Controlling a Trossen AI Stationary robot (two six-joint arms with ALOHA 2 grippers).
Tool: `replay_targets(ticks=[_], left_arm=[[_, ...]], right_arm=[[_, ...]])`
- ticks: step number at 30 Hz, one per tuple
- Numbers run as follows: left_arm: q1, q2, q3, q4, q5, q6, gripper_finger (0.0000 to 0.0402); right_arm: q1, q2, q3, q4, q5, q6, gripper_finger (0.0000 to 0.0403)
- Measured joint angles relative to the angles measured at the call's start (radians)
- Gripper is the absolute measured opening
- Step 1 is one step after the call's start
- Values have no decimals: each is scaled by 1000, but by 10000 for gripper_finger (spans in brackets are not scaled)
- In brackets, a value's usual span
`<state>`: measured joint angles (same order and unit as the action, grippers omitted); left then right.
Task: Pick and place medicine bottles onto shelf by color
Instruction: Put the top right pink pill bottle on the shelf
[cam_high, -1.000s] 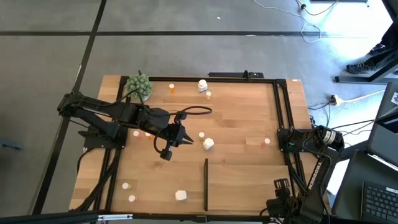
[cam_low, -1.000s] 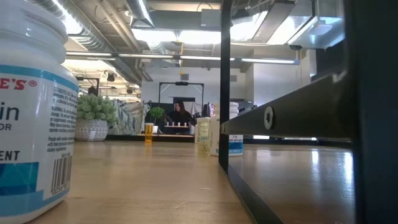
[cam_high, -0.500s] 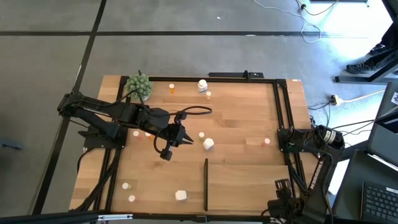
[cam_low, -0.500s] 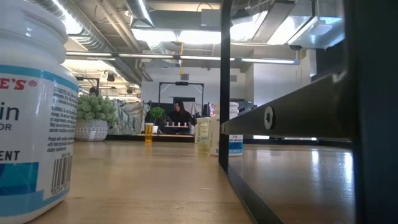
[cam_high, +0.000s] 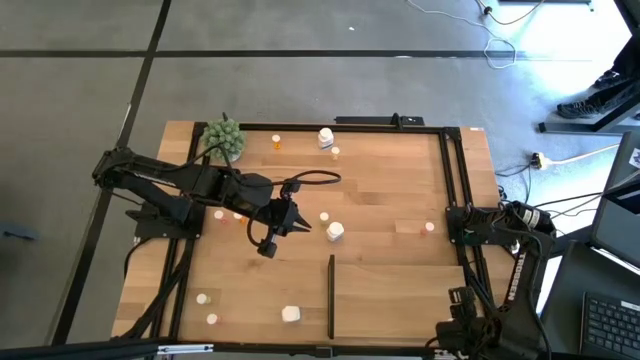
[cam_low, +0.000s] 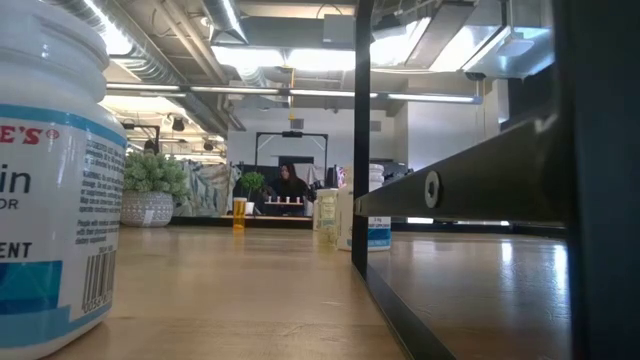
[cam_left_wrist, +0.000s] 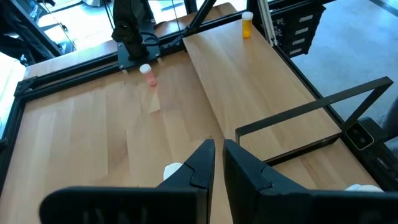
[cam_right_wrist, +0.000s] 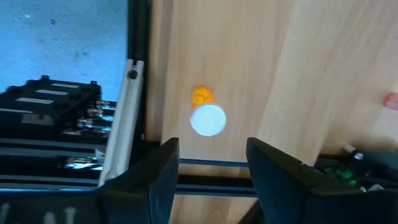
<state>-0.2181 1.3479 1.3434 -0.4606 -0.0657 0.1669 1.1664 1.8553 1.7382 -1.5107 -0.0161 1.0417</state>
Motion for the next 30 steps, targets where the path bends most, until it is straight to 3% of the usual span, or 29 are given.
replay_targets(ticks=[11, 19, 30], left_arm=[[0, 0, 0, 0, 0, 0, 28], [0, 0, 0, 0, 0, 0, 27], [0, 0, 0, 1, 0, 0, 28]], right_arm=[[-20, 0, 0, -37, 71, 24, 191], [-58, -4, 0, -60, 128, 129, 190], [-123, -51, -1, -61, 131, 133, 158]])
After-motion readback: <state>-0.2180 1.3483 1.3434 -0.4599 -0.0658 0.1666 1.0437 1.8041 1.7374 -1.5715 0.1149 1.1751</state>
